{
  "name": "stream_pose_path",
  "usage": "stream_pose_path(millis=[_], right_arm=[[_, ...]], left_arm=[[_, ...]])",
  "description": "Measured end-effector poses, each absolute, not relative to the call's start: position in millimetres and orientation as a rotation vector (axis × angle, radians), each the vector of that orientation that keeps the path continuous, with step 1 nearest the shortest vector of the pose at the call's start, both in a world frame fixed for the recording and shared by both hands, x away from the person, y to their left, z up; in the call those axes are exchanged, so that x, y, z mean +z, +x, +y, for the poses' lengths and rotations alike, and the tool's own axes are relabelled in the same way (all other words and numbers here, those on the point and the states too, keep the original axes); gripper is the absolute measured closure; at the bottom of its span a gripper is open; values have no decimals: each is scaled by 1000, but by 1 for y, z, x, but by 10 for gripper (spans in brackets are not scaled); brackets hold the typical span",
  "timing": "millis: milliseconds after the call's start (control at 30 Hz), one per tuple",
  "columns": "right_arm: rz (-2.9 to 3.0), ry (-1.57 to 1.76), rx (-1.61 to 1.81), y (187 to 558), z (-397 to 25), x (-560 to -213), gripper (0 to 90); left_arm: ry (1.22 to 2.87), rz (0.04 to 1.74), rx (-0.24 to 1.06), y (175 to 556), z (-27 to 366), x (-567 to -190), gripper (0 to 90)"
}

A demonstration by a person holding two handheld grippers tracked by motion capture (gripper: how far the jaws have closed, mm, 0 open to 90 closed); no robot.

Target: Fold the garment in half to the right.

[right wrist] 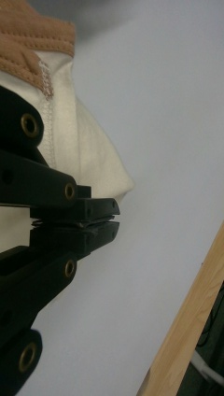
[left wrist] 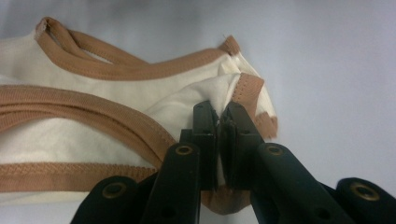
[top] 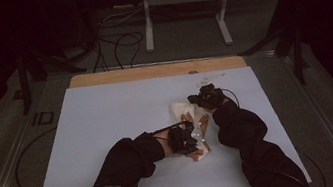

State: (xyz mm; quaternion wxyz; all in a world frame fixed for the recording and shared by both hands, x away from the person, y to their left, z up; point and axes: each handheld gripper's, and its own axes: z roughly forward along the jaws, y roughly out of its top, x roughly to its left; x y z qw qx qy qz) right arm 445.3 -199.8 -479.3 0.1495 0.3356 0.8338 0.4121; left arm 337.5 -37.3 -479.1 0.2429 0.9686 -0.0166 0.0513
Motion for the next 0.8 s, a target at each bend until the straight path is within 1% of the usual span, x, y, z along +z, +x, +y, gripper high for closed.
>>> stream_pose_path(millis=[500, 667, 733, 800], right_arm=[[2396, 1027, 1146, 452, -210, -502, 878], [2396, 1059, 1136, 454, -212, -508, 872], [2401, 1072, 1129, 455, -214, -510, 854], [2413, 1090, 1124, 456, -217, -511, 801]], left_arm=[[2657, -6, 127, 338, -47, -482, 828], [2640, 18, 116, 338, -52, -481, 800], [2630, 23, 98, 339, -52, -480, 778], [2611, 25, 77, 340, -51, -478, 743]])
